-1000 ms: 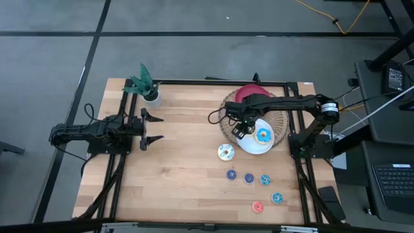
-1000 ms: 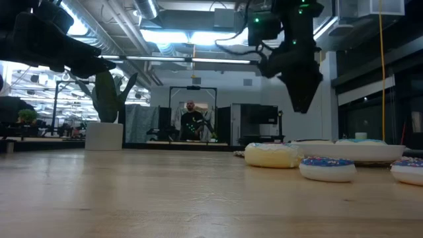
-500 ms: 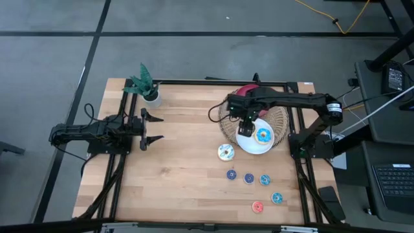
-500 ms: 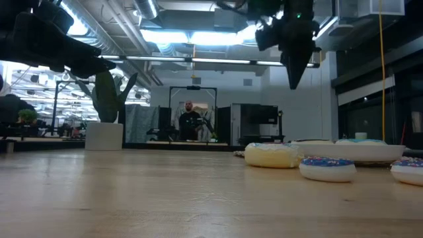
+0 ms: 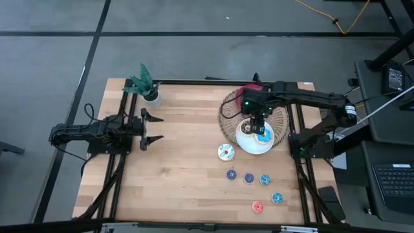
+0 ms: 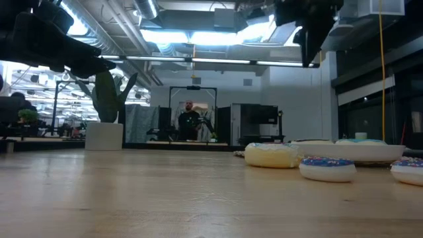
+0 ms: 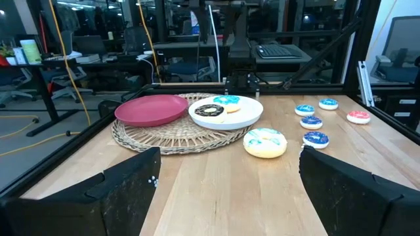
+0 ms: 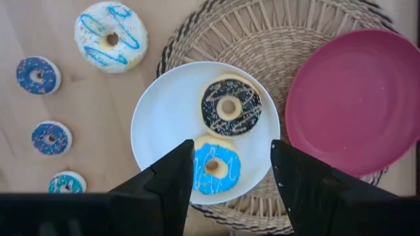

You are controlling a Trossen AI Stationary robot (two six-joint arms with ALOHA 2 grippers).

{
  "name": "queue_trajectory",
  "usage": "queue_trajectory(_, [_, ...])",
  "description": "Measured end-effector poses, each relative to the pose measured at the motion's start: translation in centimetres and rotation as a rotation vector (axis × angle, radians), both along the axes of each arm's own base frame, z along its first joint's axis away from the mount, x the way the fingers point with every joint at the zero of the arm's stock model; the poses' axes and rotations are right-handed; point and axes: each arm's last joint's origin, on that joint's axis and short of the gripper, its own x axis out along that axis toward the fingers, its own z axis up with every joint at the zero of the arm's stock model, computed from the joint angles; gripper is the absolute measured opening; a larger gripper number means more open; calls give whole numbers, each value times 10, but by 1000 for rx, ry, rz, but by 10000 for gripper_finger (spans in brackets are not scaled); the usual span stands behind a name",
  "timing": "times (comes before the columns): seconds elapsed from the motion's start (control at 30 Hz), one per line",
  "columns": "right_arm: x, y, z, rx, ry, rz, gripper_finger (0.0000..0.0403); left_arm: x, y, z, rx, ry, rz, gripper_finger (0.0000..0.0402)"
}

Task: Pick & Place donuts
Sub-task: Put the big white donut on the white plate

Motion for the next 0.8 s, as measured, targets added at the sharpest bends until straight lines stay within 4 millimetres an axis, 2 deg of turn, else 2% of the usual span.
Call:
queue_trajectory(0.47, [-42, 7, 40, -41, -197, -9, 202, 0, 0, 0, 0, 0, 0, 354])
queue_trajectory(0.8, [-56, 10, 66, -87, -453, -10, 202, 0, 0, 0, 0, 0, 0, 354])
